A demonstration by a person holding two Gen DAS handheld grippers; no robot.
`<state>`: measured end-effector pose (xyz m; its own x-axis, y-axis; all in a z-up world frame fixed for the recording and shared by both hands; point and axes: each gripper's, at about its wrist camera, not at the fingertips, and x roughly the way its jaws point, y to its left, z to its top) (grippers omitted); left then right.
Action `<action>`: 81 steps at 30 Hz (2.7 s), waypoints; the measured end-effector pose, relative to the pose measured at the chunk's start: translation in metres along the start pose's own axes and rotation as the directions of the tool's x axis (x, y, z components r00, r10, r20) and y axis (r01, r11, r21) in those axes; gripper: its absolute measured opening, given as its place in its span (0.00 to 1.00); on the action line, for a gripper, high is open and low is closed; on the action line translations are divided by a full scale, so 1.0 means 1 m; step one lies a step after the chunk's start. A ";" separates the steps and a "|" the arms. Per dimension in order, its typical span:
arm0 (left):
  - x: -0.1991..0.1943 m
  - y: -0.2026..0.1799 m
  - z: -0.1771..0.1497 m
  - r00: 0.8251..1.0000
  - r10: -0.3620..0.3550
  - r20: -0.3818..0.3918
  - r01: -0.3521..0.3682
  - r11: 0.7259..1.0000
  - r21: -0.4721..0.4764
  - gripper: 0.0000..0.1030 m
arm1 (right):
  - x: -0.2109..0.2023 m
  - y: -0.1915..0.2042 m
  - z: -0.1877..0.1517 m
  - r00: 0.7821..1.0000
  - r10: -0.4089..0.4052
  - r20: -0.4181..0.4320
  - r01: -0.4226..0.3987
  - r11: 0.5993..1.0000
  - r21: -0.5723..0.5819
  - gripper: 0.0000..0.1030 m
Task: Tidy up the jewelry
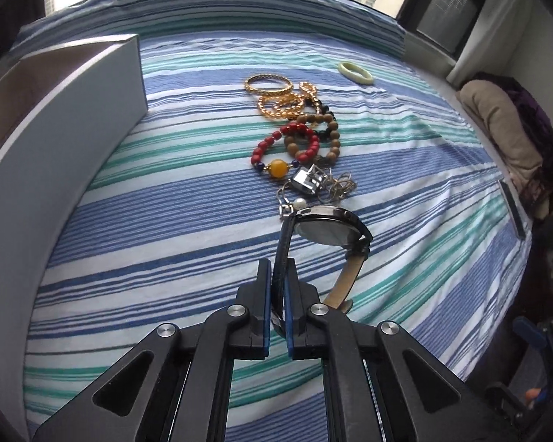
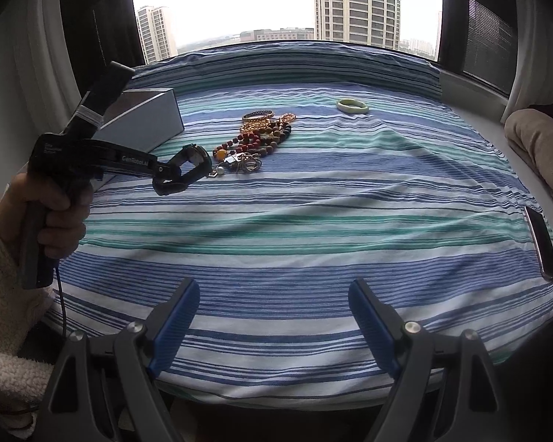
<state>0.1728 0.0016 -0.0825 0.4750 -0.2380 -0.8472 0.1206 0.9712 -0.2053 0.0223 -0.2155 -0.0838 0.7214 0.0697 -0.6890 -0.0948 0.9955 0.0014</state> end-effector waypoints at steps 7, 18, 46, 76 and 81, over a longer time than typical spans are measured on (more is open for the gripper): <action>-0.030 0.044 -0.037 0.993 0.117 0.017 -0.114 0.986 -0.120 0.04 | -0.001 0.011 -0.001 1.000 0.021 -0.005 -0.021 0.999 -0.031 0.82; -0.025 0.077 -0.068 0.985 0.174 -0.004 -0.171 0.961 -0.216 0.08 | -0.001 0.030 -0.001 0.999 0.028 -0.023 -0.030 0.997 -0.072 0.82; -0.033 0.089 -0.076 0.993 0.120 0.022 -0.112 0.968 -0.224 0.64 | 0.021 -0.024 0.037 0.966 0.250 -0.062 -0.239 0.960 0.149 0.82; -0.071 0.083 -0.064 0.993 0.093 0.070 -0.072 0.964 -0.258 0.02 | 0.100 0.002 0.181 0.903 0.401 -0.156 -0.414 0.908 -0.059 0.22; -0.129 0.085 -0.056 0.982 0.129 0.135 -0.090 0.960 -0.265 0.02 | 0.063 0.027 0.200 0.879 0.456 -0.139 -0.469 0.879 -0.079 0.22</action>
<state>0.0734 0.1153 -0.0180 0.5998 -0.1091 -0.7927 -0.1581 0.9550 -0.2511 0.2023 -0.1709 0.0174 0.4954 0.5067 -0.7056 -0.4762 0.8377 0.2673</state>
